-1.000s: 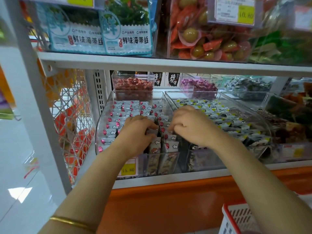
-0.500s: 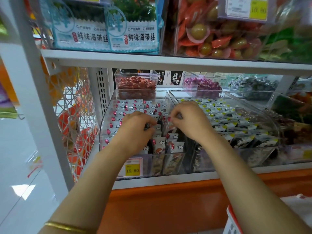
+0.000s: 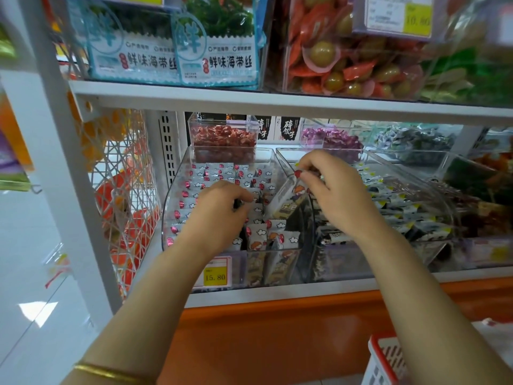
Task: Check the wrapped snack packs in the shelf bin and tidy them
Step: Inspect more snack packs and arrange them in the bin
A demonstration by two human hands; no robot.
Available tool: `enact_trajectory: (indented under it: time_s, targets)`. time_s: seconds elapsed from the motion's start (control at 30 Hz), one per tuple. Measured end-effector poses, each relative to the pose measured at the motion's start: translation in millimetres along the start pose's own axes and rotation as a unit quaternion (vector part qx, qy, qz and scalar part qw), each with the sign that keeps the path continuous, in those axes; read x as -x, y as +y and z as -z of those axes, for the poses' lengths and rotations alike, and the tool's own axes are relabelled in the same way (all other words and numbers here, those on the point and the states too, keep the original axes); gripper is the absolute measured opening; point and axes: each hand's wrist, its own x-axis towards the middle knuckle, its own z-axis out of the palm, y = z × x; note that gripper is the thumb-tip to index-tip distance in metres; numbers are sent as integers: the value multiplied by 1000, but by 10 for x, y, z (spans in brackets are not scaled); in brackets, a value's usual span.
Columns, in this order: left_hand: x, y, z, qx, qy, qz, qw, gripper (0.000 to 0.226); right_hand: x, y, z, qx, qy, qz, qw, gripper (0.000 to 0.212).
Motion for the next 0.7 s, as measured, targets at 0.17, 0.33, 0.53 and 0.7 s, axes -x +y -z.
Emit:
enact_trajectory:
  time_s: [0.17,0.33,0.53,0.7]
  targets:
    - [-22,24,-59,-6,-18,-8,1000,22,13,-15,34,21,14,8,1000,8]
    - [-57,50,-116,-32,-19,-5,999,22,4,-39,-118,36,10,-9,999,10]
    - [-52,97,-202,-82,-39,8,996,19,14,30,-144,-7,-25,-33,999,5]
    - [-80,108,-267,-128,-65,6,990,23,28,75,-207,30,-25,-47,998,10]
